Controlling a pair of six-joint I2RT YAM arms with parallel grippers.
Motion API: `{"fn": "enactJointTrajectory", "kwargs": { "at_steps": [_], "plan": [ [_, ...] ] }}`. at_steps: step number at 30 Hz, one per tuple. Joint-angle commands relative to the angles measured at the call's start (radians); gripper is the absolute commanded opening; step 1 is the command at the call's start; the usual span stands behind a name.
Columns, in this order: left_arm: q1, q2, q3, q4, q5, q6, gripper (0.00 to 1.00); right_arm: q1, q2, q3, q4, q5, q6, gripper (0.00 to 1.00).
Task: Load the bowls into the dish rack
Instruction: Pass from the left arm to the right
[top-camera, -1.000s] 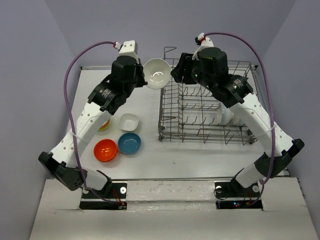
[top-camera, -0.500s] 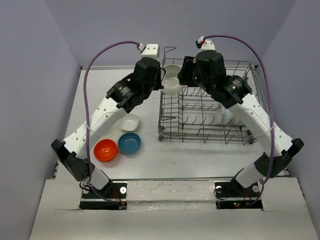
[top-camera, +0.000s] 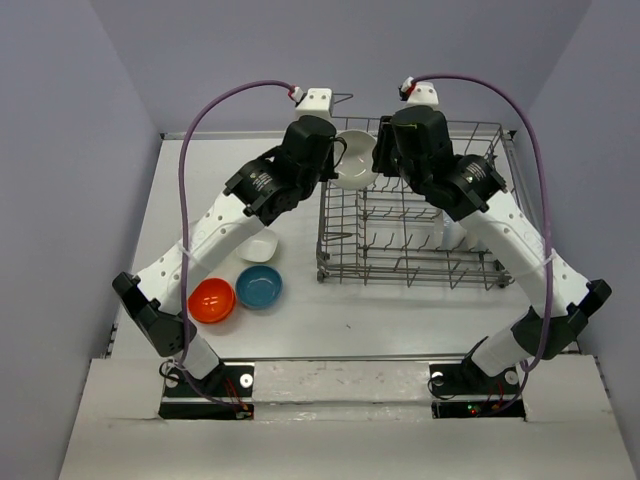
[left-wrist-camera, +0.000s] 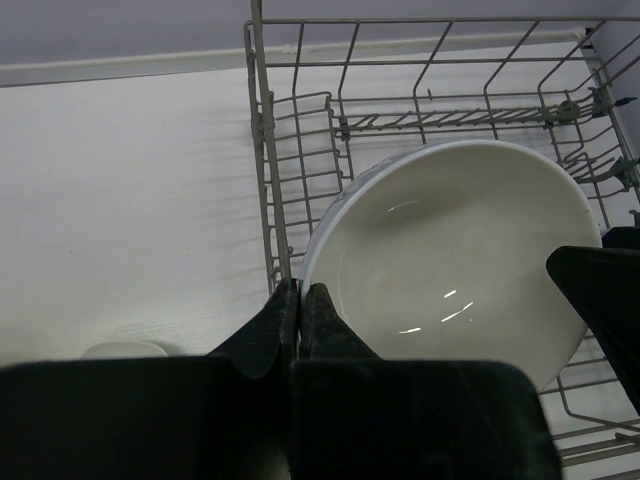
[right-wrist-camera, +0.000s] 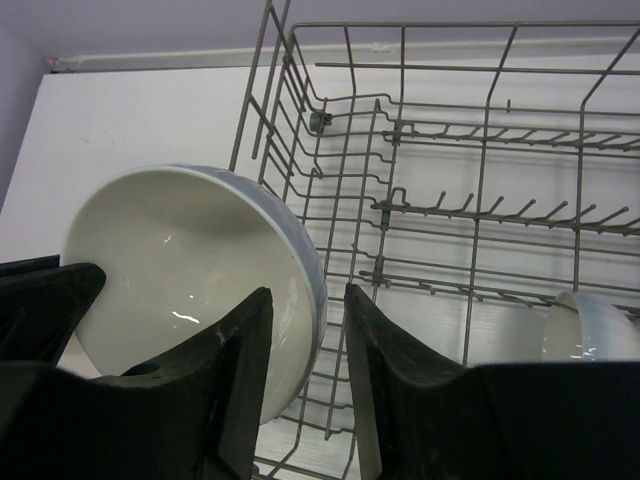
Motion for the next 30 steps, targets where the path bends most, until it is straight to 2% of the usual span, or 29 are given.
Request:
{"fn": "enactJointTrajectory", "kwargs": {
  "at_steps": [1,30],
  "plan": [
    [-0.011,-0.013,0.064,0.061,-0.046,-0.002,0.00,0.007,-0.042,-0.005,0.009,0.074,-0.014,0.38],
    [-0.034,-0.037,0.039,0.057,-0.055,-0.005,0.00,0.007,-0.008,-0.024,0.022,0.065,-0.026,0.36]
  ]
}}
